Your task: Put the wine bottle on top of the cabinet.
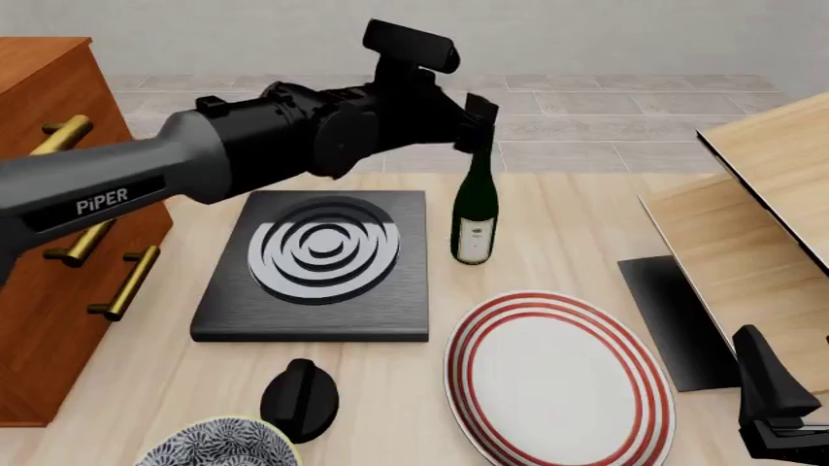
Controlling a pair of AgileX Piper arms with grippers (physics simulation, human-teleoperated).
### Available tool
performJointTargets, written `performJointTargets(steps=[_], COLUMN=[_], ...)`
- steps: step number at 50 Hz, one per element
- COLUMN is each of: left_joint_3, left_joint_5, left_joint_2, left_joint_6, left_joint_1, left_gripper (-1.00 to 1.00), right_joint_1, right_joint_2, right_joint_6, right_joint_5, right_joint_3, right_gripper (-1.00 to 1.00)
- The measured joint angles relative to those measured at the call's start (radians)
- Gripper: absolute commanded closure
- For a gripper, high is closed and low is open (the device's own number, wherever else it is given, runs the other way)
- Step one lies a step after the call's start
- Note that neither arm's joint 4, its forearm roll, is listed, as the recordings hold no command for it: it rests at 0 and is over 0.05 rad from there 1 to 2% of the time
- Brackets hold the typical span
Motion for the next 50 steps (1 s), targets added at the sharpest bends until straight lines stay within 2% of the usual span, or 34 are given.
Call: performJointTargets(steps=[14,35,50], left_joint_3=[0.017,0.021,-0.067], left_joint_5=[-0.035,-0.110,-0.089], left_joint_2=[0.030,0.102,0.167], left_joint_6=[0.021,-0.007,-0.025], left_joint_1=[0.017,0.013,0.023], left_gripper=[-1.00,-1.00,-1.00], right_joint_1=[0.000,0.000,0.000], right_joint_2=[0.000,0.000,0.000], right_joint_6=[0.000,0.000,0.000], right_joint_5=[0.000,0.000,0.000], right_joint_3=[0.000,0.000,0.000], right_gripper=[-1.00,-1.00,-1.00])
